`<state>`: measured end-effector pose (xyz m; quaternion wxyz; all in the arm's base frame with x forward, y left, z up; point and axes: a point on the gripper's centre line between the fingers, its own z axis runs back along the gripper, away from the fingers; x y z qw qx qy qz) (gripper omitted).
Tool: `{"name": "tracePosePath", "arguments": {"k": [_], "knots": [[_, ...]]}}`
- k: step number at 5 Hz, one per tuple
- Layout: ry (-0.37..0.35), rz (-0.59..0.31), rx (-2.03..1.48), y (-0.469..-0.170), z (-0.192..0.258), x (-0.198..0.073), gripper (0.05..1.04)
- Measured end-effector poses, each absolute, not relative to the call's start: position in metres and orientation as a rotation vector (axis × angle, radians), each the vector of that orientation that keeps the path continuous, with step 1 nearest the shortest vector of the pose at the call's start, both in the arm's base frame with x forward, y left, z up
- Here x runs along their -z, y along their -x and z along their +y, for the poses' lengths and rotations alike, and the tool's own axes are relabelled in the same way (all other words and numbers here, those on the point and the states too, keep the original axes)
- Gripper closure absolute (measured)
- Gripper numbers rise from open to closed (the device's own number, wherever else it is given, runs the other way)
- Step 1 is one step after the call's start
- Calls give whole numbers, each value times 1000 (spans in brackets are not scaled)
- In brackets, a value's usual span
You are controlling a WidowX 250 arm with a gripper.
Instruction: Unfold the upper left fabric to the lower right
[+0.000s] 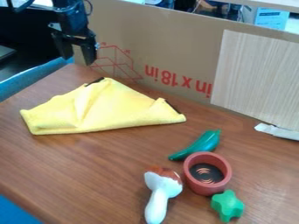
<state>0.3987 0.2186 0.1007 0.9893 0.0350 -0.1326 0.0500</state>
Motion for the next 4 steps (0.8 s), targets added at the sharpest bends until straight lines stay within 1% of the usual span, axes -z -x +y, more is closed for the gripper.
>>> {"name": "tracePosePath", "arguments": {"k": [2, 3, 4], "knots": [[39, -243, -118, -405, 238, -94, 83], [76, -234, -108, -406, 238, -88, 83], [88, -224, -111, -405, 239, -83, 83]]}}
